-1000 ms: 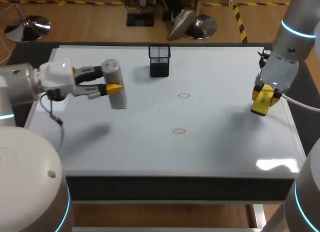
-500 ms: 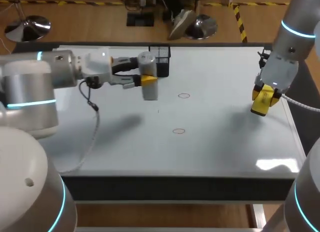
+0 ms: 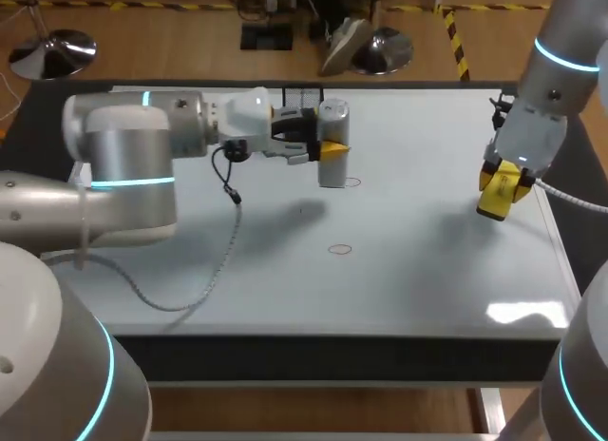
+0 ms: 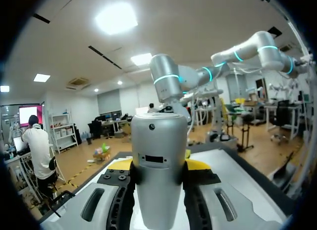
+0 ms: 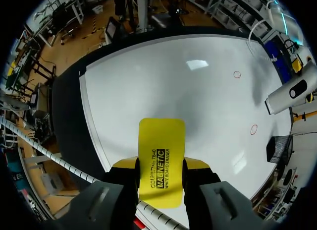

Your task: Pick up the inspection probe, press it on each red-marked spot on the whiteboard one by one, put down the probe, pick up the eraser, and wipe off all the red marks.

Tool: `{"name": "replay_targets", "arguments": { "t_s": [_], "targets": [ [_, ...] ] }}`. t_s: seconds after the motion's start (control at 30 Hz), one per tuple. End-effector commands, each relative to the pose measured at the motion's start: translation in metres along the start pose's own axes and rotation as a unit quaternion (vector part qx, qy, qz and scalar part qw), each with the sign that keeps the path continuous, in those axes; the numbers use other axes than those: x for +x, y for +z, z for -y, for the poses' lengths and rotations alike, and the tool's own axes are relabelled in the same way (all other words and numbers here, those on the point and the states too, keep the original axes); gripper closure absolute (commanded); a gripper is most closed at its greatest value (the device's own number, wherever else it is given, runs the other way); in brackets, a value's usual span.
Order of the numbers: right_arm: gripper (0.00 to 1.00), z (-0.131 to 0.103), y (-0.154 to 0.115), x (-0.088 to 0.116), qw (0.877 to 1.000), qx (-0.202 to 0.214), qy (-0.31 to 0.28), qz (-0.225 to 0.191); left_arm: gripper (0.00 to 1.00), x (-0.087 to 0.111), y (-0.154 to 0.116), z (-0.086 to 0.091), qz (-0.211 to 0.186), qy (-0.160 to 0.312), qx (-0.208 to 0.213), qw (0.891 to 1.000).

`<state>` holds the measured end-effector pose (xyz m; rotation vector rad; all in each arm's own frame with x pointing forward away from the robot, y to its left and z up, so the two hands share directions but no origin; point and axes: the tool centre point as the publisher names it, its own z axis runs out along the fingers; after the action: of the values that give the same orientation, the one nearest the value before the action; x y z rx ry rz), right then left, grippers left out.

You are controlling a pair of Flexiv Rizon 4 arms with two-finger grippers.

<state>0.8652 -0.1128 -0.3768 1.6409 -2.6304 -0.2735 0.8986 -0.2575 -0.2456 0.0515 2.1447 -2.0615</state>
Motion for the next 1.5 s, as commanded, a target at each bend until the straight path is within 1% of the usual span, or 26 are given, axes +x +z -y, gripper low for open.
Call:
{"name": "replay_targets", "arguments": {
  "t_s": [0.03,0.07,0.17,0.4,0.43,0.53,0.8,1.07,1.2,1.3,1.5],
  "targets": [
    [1.0,0.001,0.0,0.0,1.0,0.001,-0.001,-0.001,1.0,-0.012,0.036,-0.012,-0.011,-0.003,0.002,1.0],
    [1.0,0.001,0.0,0.0,1.0,0.001,-0.001,-0.001,1.0,-0.014,0.038,-0.015,-0.01,-0.012,0.001,1.0],
    [1.0,0.001,0.0,0.0,1.0,0.001,-0.001,-0.001,1.0,-0.018,0.043,-0.02,-0.01,-0.012,-0.001,1.0],
    [1.0,0.001,0.0,0.0,1.0,0.001,-0.001,-0.001,1.0,-0.032,0.046,-0.034,-0.005,-0.027,-0.008,1.0],
    [1.0,0.001,0.0,0.0,1.0,0.001,-0.001,-0.001,1.0,-0.034,0.046,-0.035,-0.006,-0.039,-0.003,0.999],
    [1.0,0.001,0.0,0.0,1.0,0.001,-0.001,-0.001,1.0,-0.041,0.048,-0.04,-0.003,-0.04,-0.008,0.999],
    [1.0,0.001,0.0,0.0,1.0,0.001,-0.001,-0.001,1.0,-0.049,0.047,-0.05,0.003,-0.05,-0.016,0.999],
    [1.0,0.001,0.0,0.0,1.0,0.001,-0.001,-0.001,1.0,-0.049,0.046,-0.057,0.003,-0.057,-0.022,0.998],
    [1.0,0.001,0.0,0.0,1.0,0.001,-0.001,-0.001,1.0,-0.049,0.045,-0.057,0.002,-0.058,-0.023,0.998],
    [1.0,0.001,0.0,0.0,1.0,0.001,-0.001,-0.001,1.0,-0.049,0.045,-0.054,0.0,-0.057,-0.027,0.998],
    [1.0,0.001,0.0,0.0,1.0,0.001,-0.001,-0.001,1.0,-0.059,0.046,-0.039,-0.001,-0.059,-0.027,0.998]
  ]
}}
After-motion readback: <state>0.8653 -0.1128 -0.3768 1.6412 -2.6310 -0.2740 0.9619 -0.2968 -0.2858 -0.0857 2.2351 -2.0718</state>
